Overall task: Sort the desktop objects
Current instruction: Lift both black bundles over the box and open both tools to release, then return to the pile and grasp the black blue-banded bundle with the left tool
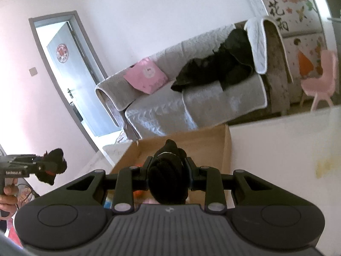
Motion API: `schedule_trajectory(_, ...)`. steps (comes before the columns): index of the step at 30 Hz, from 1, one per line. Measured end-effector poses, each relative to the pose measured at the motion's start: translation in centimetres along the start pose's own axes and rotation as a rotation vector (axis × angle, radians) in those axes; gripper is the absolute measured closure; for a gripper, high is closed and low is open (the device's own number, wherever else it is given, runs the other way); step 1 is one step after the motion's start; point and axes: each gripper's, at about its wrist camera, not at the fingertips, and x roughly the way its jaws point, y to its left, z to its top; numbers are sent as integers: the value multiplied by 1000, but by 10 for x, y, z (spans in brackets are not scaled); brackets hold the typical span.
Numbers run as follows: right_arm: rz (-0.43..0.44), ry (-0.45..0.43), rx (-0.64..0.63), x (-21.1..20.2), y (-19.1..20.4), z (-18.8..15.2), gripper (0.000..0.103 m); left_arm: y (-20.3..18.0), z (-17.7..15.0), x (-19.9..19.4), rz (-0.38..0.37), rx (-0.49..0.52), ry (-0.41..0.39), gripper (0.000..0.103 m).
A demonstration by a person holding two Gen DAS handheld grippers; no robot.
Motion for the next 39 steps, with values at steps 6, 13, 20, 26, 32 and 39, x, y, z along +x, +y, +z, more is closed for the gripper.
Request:
schedule_trajectory(6,-16,55,-8,61,-16,13,75,11,38,72,16,-52,54,50)
schedule_trajectory(13,-29,112,-23,107,-25,12,75,17,47,158,27,-61,143,50)
schedule_trajectory(20,-44,171,-32,137,-20,2,75,8,35,220,20,-45,211,49)
schedule_trajectory(26,-90,186,-85,148,-15,-8,69,10,26,256,23,-57,277,48)
schedule_trajectory(32,-111,177,-148,139,-5,-9,45,10,22,246,55,-28,261,32)
schedule_trajectory(39,-73,115,-145,70,11,-24,44,28,5,163,58,-68,194,26)
